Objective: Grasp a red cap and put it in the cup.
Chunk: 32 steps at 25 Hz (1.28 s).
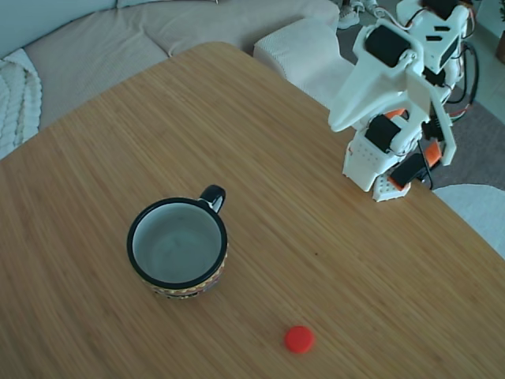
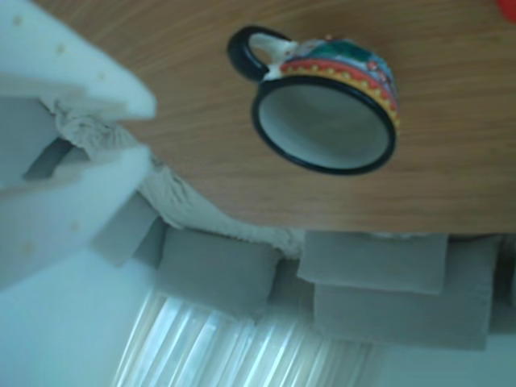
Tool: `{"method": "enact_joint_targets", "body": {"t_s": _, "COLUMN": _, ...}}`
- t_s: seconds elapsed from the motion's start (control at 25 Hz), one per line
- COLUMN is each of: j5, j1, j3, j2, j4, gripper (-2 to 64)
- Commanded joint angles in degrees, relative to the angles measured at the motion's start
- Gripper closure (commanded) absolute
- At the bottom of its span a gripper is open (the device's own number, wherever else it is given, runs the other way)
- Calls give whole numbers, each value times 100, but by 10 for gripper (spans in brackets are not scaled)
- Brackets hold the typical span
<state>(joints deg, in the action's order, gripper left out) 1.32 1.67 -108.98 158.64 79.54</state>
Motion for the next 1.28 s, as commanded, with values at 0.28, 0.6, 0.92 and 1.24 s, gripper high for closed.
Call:
{"method": "enact_joint_targets", "body": {"t_s": 0.28, "j5": 44, "j1": 1283, "j3": 53, "j2": -272, "j4": -123, "gripper": 611}}
{"method": "enact_joint_targets", "body": {"t_s": 0.6, "j5": 35, "j1": 2760, "j3": 123, "j2": -545, "j4": -308, "gripper": 617}}
{"method": "enact_joint_targets", "body": {"t_s": 0.92, "j5": 18, "j1": 3059, "j3": 176, "j2": -896, "j4": -563, "gripper": 618}}
{"method": "enact_joint_targets", "body": {"t_s": 1.24, "j5": 18, "j1": 2663, "j3": 1266, "j2": -1890, "j4": -677, "gripper": 618}}
